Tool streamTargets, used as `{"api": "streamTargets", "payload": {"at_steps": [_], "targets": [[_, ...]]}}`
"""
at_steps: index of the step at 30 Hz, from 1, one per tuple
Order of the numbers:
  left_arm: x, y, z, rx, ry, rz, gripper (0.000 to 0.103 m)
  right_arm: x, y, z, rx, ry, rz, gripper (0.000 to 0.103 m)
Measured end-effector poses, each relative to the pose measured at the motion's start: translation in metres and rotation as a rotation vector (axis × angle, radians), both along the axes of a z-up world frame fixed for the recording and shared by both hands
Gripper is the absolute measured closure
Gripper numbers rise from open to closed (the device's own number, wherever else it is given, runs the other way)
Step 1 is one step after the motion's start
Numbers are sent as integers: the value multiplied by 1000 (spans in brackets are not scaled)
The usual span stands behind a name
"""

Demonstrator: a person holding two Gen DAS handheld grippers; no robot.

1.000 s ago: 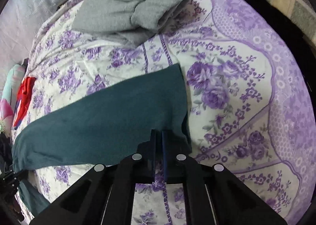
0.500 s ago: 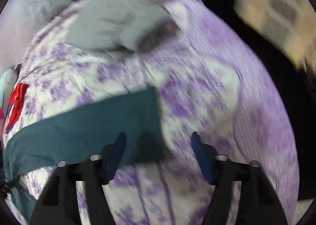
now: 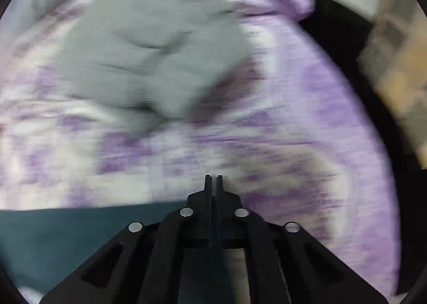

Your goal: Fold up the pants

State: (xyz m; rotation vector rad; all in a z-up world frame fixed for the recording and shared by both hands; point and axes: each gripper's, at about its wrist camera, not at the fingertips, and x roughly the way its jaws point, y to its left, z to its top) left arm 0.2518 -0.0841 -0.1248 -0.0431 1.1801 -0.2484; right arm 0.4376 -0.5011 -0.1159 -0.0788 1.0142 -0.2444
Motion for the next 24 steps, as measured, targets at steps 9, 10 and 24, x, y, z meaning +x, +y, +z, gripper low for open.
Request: {"api": "streamTargets", "payload": {"at_steps": [9,10,24], "targets": [[-29,26,44,-35,-45,-12,47,-55,74,31,346,69,448,46],[-31,40,46,-27,-55,18,47,-62,91,15,293,156,529,43],[3,214,38,240,-17,205,53,-71,245,50,324,100,773,30]]}}
